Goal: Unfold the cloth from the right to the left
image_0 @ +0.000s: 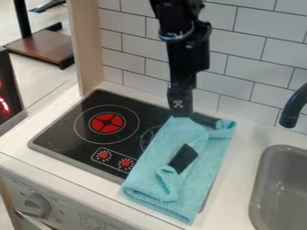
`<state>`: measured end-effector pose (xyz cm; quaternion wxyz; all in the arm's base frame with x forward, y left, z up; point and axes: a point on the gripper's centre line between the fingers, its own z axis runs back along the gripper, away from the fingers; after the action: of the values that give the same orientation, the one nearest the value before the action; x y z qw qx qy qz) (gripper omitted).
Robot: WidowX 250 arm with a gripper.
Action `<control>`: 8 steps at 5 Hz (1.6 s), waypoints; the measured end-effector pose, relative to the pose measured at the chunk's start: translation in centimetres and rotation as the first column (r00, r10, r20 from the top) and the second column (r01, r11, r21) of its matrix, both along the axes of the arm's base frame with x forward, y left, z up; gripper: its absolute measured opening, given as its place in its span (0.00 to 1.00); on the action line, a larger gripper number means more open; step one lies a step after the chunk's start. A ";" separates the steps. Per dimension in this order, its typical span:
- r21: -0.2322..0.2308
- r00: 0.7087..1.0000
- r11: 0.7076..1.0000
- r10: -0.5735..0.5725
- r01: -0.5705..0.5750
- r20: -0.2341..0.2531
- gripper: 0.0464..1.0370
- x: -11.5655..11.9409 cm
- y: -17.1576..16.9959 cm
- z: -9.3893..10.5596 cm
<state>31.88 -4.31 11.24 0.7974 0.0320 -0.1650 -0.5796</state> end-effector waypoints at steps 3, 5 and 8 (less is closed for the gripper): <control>-0.039 0.946 0.950 0.304 -0.310 -0.115 0.96 -2.9 -2.4 0.7; -0.064 0.807 0.816 0.552 -0.575 -0.210 0.96 -3.1 -4.4 -1.1; -0.032 0.719 0.732 0.658 -0.680 -0.222 0.96 -2.9 -3.8 -4.4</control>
<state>29.02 -8.09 6.82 0.9655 -0.0121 -0.0949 -0.2421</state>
